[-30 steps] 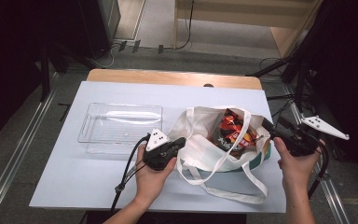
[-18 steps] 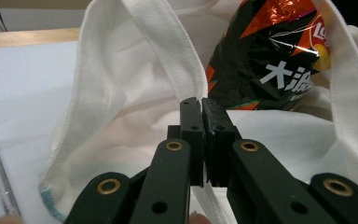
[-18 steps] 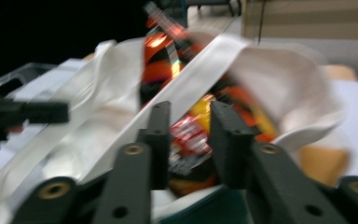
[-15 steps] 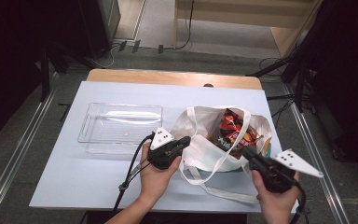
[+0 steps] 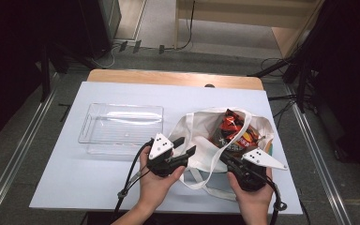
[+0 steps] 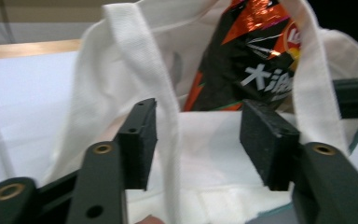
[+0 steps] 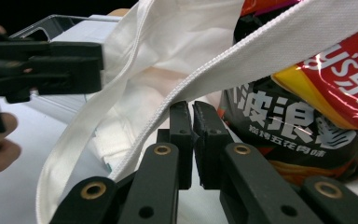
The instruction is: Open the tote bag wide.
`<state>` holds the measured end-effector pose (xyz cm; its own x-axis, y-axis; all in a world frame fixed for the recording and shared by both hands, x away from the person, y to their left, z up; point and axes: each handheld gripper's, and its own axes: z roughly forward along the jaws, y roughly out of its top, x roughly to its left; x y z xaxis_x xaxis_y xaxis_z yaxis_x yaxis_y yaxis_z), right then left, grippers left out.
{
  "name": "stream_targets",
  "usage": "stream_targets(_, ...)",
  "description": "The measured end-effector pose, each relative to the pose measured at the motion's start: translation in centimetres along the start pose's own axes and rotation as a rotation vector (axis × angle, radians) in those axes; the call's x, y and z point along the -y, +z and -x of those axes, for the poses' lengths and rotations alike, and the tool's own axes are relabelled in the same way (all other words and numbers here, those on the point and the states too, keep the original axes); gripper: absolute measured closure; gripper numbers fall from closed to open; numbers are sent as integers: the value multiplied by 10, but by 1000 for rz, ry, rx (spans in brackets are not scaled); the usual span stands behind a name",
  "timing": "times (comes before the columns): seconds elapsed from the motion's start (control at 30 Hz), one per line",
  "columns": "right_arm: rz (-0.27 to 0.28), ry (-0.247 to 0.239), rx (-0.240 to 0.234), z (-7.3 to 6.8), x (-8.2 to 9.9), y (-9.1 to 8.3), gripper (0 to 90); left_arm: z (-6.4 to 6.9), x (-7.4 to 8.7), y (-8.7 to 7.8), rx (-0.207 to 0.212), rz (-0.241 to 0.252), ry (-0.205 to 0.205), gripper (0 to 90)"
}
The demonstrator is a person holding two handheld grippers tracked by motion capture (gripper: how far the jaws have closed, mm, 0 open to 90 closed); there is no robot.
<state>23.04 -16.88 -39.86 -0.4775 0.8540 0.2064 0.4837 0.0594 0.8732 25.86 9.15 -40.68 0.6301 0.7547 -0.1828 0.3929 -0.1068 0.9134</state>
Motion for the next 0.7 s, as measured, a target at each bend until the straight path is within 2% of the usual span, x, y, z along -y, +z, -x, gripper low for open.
stream_targets(0.1, 2, -4, 2, 0, -1, 0, 866, -2, 9, -1, -39, -54, -13, 425)
stream_targets(0.2, 4, -3, 5, 0, -1, 0, 865, -7, 18, 4, -40, -110, -52, 432)
stream_targets(0.23, 6, -4, 7, 0, -1, 0, 866, -9, 21, 8, 7, -148, -65, 478)
stream_targets(0.3, 9, -8, 6, -1, -2, 0, 866, -10, 23, 11, 39, -185, -70, 633)
stream_targets(0.37, 8, -9, 4, -4, -3, 0, 866, -8, 23, 11, 68, -181, -62, 844)
stream_targets(0.4, 6, -14, 1, -5, -3, 1, 865, -6, 21, 10, 73, -172, -58, 875)
stream_targets(0.5, -1, -23, 0, -9, -5, 3, 864, 1, 13, 6, 95, -142, -40, 875)
stream_targets(0.57, -1, -26, -3, -11, -6, 5, 864, 6, 8, 5, 111, -129, -30, 825)
stream_targets(0.63, -3, -31, 1, -13, -7, 5, 863, 12, 6, 6, 164, -136, -22, 730)
stream_targets(0.7, -8, -33, 1, -14, -8, 7, 859, 18, 7, 8, 182, -141, -11, 640)
